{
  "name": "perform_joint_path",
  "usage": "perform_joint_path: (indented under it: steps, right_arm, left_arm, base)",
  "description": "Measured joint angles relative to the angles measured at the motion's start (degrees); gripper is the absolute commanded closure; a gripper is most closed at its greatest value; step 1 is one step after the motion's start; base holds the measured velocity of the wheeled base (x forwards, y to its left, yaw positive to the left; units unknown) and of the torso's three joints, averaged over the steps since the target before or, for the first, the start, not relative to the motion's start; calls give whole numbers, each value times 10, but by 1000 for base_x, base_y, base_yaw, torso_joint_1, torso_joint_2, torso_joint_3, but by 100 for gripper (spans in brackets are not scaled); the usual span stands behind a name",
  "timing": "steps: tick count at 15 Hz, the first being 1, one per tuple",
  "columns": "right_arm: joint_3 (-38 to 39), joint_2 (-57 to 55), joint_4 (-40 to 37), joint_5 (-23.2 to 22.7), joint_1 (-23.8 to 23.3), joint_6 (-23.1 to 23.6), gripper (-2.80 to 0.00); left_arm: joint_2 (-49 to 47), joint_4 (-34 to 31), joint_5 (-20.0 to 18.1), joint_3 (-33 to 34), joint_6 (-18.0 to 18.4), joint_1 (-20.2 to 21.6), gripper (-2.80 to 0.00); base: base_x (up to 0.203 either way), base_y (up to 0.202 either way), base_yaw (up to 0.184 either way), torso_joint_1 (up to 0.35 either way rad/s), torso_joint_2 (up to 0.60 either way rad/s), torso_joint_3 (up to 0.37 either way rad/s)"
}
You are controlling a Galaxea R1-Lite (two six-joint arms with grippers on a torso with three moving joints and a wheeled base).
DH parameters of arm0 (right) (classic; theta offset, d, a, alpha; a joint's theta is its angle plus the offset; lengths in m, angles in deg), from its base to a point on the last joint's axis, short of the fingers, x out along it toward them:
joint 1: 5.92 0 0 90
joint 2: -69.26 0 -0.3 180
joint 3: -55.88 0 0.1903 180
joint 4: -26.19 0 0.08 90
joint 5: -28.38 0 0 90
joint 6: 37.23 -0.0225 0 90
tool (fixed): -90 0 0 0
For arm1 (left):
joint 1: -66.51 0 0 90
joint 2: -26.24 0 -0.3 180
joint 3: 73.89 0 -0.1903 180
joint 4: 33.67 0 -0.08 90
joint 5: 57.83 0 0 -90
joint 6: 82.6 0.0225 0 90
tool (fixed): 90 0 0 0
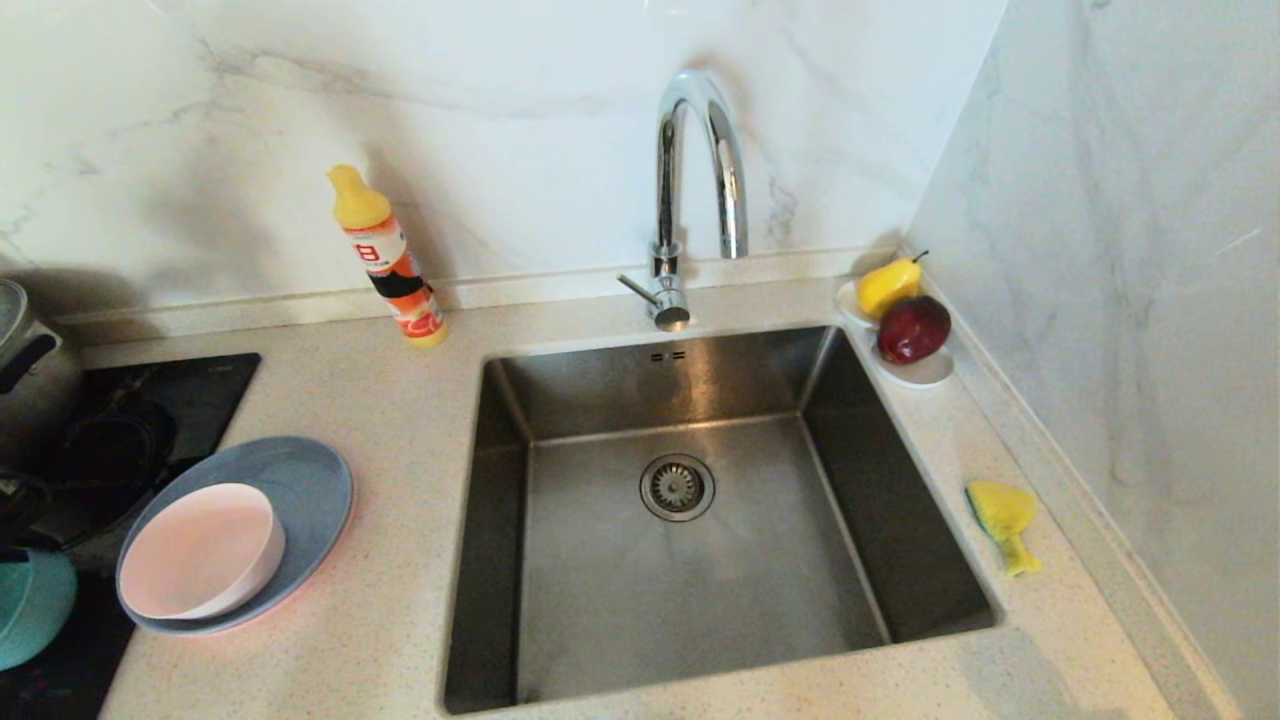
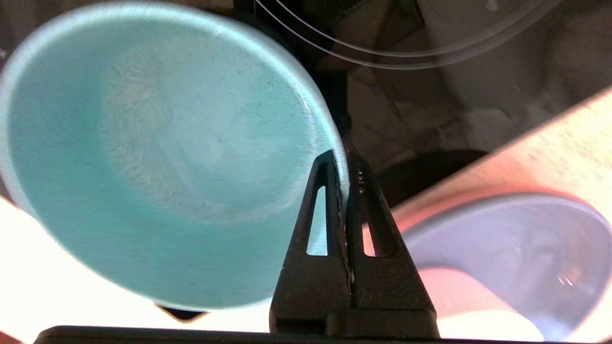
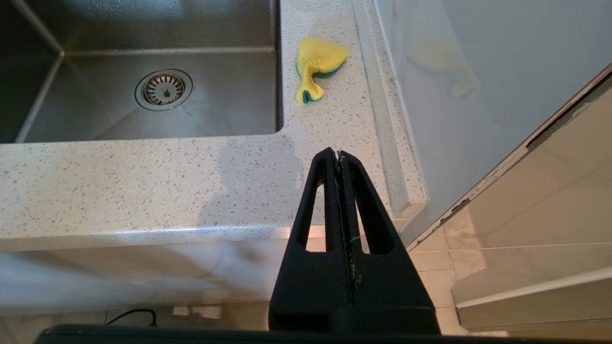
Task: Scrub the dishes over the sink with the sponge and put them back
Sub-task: Place the bowl on the bowl
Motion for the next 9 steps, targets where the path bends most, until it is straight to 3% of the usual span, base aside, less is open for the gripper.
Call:
perform_joint_path:
  steps: [4,9]
  right_arm:
    - [0,0,0,0,0,0,0]
    - [0,0,0,0,0,0,0]
  left_arm:
    - [46,-93,-11,-49,2,-9,0]
    - [119,-212,-14,-133,-6,-102,0]
  base:
    - [0,0,0,0,0,0]
    - [0,0,0,0,0,0]
